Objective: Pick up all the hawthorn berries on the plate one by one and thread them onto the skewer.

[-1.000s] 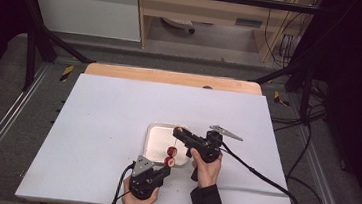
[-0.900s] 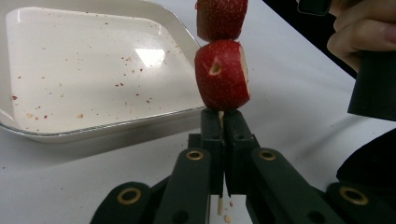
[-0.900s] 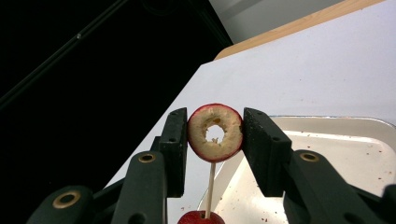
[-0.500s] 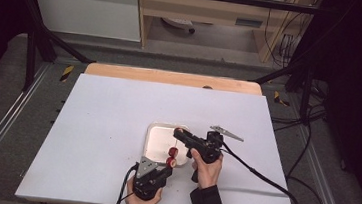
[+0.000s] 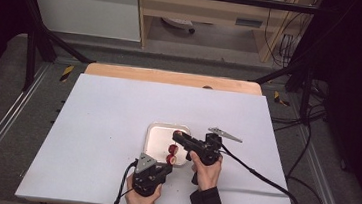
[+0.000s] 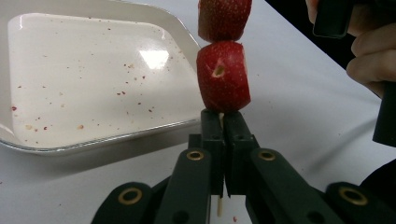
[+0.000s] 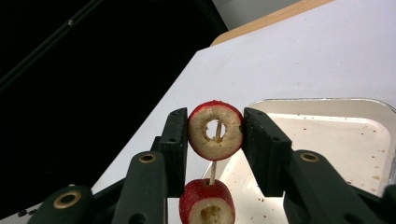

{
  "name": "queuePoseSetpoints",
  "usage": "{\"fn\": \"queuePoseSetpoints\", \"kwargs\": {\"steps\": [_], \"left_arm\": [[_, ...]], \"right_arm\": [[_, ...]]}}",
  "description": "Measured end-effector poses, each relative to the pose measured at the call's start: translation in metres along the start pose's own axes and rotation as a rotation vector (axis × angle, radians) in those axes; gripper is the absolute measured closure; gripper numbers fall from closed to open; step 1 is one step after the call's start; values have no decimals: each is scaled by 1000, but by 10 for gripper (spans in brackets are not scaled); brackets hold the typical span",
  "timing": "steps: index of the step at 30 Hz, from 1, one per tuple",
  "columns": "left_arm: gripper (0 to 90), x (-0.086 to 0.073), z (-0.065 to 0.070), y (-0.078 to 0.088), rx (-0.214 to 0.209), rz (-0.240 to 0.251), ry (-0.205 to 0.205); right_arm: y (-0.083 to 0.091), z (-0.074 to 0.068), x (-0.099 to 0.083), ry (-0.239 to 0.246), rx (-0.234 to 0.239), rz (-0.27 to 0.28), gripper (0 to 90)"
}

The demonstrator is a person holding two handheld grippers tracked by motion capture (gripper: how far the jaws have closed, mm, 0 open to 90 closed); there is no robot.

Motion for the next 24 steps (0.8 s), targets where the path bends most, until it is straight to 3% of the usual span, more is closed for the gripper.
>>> {"fn": "queuePoseSetpoints", "kwargs": {"steps": [2, 3, 4, 7, 12, 17, 21, 24], "left_arm": [[885, 0, 0, 0, -4, 3, -3], [886, 1, 0, 2, -2, 33, -6], [884, 4, -1, 3, -5, 24, 3], [885, 4, -2, 1, 9, 10, -22], [884, 4, -4, 0, 7, 2, -14], [884, 5, -7, 4, 9, 3, -33], [883, 6, -10, 7, 16, -1, -60], [883, 6, -12, 9, 20, -3, -78]], "right_arm": [[0, 0, 0, 6, -4, -9, 626], [0, 0, -1, 9, -6, -13, 626], [-1, 1, -3, -2, 4, -55, 627], [-2, 1, -7, 6, 11, -39, 626], [-4, 2, -8, 28, 17, -46, 615], [3, 1, 0, 82, -4, -40, 452], [10, 3, 9, 168, -47, -53, 292], [14, 7, 12, 240, -78, -91, 199]]}}
Point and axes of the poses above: each handheld gripper's, and its own axes: y roughly backward along the jaws, x roughly out of its top, z roughly to its right, the point moved 3 cm from there along -y, roughly forward along the jaws, and after that the axes turned 4 degrees about x, right-handed, at the moved point
